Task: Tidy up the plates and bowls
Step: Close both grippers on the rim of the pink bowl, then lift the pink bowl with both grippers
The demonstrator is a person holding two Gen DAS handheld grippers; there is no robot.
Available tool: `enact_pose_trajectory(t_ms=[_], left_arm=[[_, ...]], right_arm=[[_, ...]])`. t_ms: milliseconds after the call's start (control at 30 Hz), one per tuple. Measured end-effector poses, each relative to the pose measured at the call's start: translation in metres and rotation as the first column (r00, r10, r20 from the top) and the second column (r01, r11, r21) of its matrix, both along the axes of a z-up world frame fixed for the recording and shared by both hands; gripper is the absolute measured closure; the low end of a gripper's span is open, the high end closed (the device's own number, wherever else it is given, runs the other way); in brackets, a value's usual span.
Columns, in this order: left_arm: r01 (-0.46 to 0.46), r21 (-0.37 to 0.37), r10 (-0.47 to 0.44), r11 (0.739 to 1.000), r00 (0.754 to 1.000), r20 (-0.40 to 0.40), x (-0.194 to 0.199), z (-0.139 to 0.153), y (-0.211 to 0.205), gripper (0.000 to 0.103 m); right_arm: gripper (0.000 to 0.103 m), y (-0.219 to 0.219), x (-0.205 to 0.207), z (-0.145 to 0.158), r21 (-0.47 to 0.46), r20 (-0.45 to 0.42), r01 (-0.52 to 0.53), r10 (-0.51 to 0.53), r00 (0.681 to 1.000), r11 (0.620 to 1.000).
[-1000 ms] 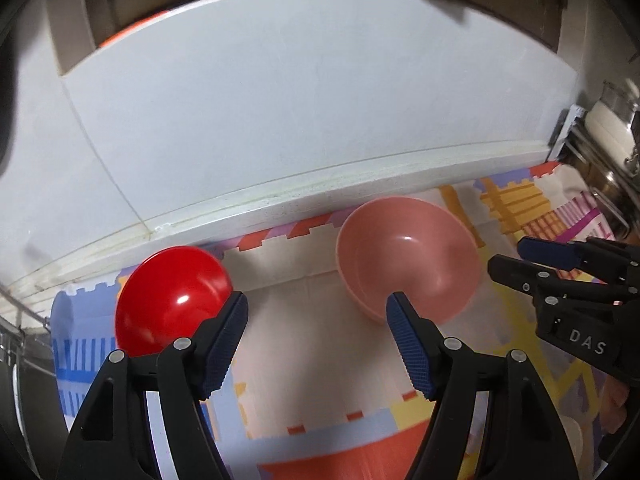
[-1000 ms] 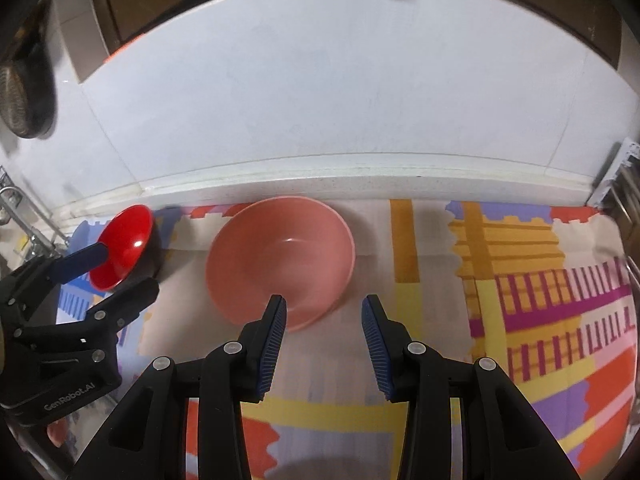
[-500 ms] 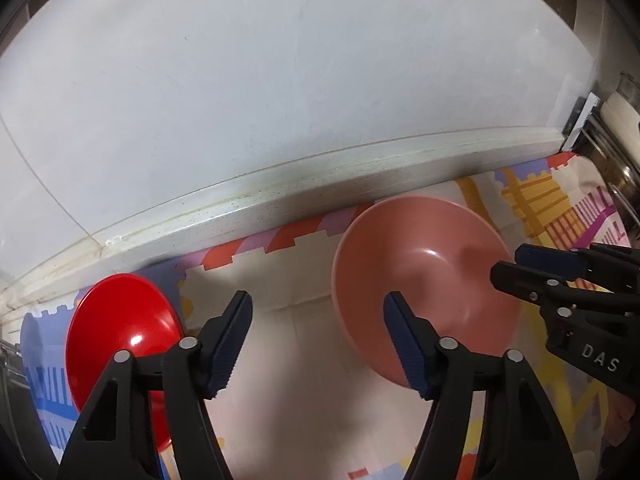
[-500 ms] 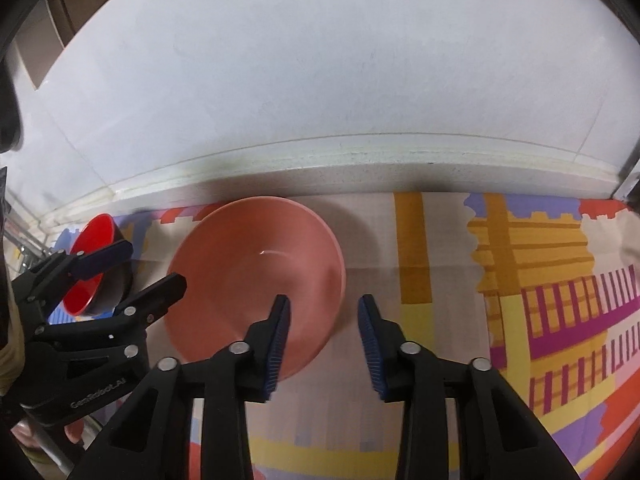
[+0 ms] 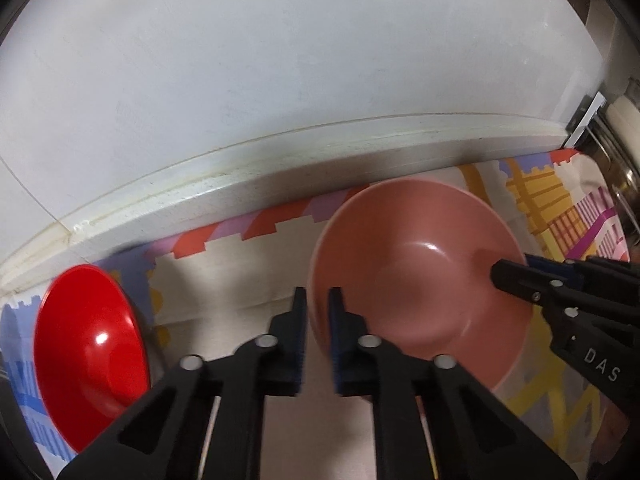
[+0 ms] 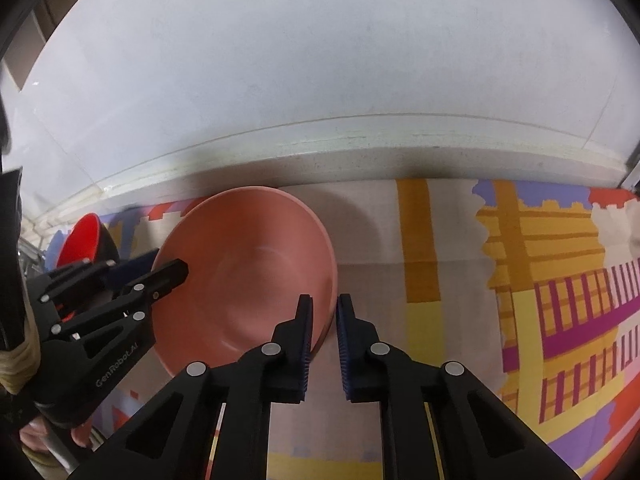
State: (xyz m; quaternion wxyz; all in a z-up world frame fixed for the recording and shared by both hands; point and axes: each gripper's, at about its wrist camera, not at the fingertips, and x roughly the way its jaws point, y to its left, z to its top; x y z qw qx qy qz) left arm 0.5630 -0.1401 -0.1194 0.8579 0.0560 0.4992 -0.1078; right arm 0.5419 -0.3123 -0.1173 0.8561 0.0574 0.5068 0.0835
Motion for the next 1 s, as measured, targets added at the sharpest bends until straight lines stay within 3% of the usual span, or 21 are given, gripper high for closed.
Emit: enact_pose_trajectory(t_ms=[333, 1000], left_arm=[[-0.030, -0.015, 0.031, 0.999, 0.999, 0.023, -0.020, 0.018, 0.004, 0.094], [0.038, -0.087, -0.028, 0.995, 0.993, 0.115, -0.135, 0.090, -0.009, 0.093]], right_arm=[[0.090, -0.001, -0.015, 0.010, 0.026, 0.012, 0.001, -0.001, 1.000, 1.000], [0.090, -0.007, -0.131, 0.078, 0.007, 0.126, 0.053, -0.054, 0.991, 0.999]])
